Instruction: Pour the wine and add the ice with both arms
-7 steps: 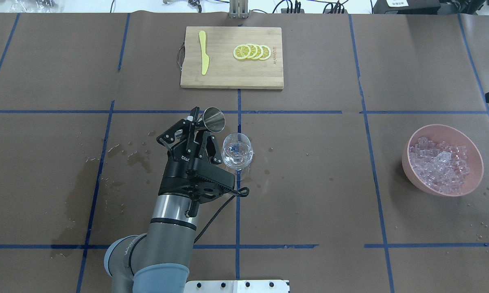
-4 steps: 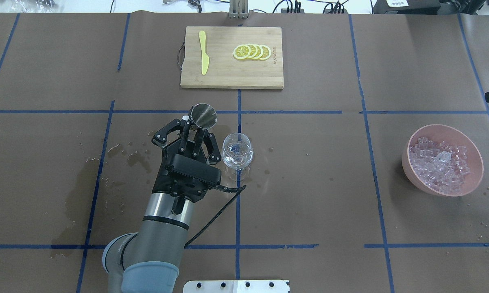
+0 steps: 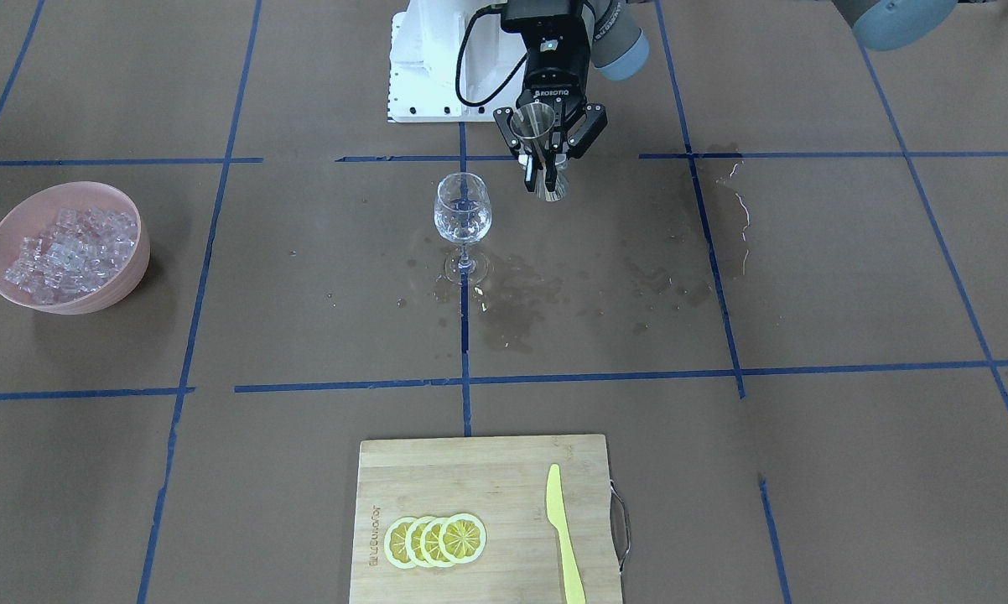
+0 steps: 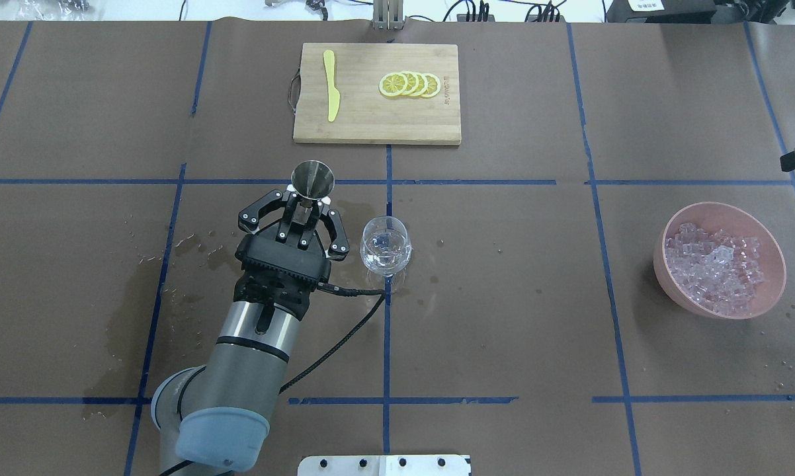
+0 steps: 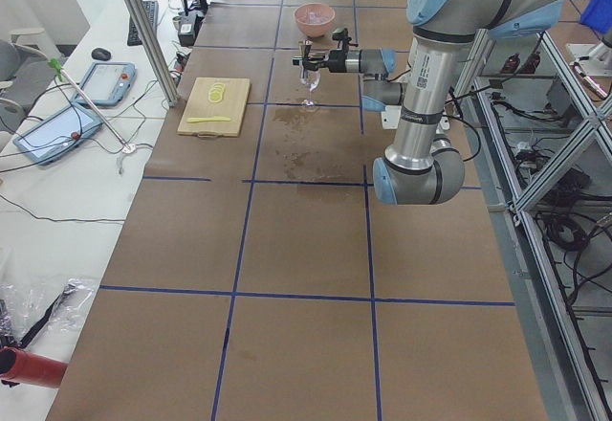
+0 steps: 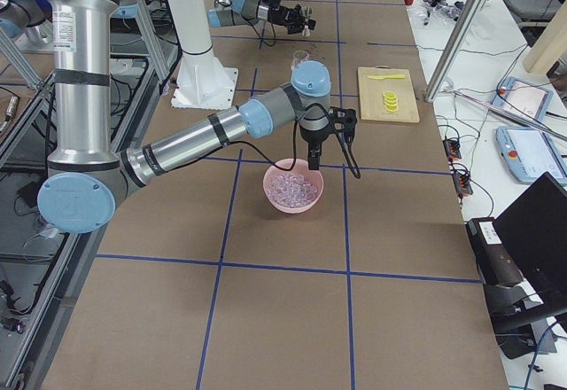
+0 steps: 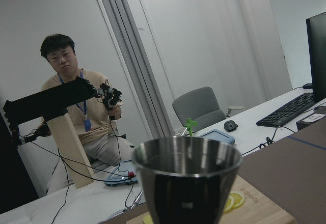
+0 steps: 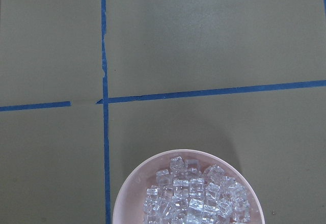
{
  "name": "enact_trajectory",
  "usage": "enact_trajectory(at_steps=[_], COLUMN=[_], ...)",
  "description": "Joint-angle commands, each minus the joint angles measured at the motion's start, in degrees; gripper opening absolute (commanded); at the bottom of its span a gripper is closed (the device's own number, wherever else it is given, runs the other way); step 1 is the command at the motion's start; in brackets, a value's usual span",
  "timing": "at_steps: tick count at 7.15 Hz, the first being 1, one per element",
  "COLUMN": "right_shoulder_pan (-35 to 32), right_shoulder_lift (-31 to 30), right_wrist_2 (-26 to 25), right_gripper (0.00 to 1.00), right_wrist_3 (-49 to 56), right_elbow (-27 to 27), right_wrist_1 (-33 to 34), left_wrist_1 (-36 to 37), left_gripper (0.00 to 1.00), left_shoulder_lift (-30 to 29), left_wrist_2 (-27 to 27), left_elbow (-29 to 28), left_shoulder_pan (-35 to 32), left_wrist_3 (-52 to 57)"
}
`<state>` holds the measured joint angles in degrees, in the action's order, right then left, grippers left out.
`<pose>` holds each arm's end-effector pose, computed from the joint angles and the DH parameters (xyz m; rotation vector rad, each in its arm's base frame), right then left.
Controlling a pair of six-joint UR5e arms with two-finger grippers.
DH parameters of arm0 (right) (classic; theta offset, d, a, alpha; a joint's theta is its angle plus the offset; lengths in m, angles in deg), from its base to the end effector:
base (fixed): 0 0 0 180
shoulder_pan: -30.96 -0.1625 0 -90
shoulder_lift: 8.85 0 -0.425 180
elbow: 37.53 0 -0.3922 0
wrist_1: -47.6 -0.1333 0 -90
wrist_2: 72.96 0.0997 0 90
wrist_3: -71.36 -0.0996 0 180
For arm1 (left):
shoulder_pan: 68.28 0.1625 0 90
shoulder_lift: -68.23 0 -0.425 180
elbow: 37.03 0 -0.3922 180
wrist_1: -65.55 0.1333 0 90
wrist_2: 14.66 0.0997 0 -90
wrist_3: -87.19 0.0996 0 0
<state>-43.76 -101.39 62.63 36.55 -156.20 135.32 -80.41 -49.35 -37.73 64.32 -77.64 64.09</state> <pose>-0.0597 -0.4545 0.4282 0.0952 -0.9034 0.1199 0.4886 -0.3085 0.1901 1.5045 0.5660 -0.1890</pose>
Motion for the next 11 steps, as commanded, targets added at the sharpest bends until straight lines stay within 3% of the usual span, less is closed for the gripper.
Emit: enact_trajectory(at_steps=[1, 5, 9, 11], right_shoulder_pan=[3.8, 9.0, 14.2, 16.4], right_shoulder_lift=[-0.3, -2.4, -4.0, -6.6], right_wrist_2=[-3.7, -8.7, -13.3, -15.8], right_gripper=[1.00, 1.00, 1.00, 1.00], right_wrist_3=[-4.9, -6.1, -11.7, -13.5], right_elbow=[-0.2, 0.0, 1.5, 2.7], right_wrist_1=[-3.7, -5.8, -11.1, -16.1], left_wrist_1=[-0.1, -0.5, -0.5, -0.5], left_gripper=[0.00, 0.00, 0.00, 0.00], left_shoulder_lift=[2.9, 10.2, 24.7, 26.6], left_wrist_2=[-3.2, -7.6, -9.3, -9.3], left_elbow=[1.3, 6.0, 10.0, 12.3], left_shoulder_pan=[-2.7, -4.8, -5.2, -6.6], left_wrist_3=[-1.6, -11.8, -27.2, -28.9])
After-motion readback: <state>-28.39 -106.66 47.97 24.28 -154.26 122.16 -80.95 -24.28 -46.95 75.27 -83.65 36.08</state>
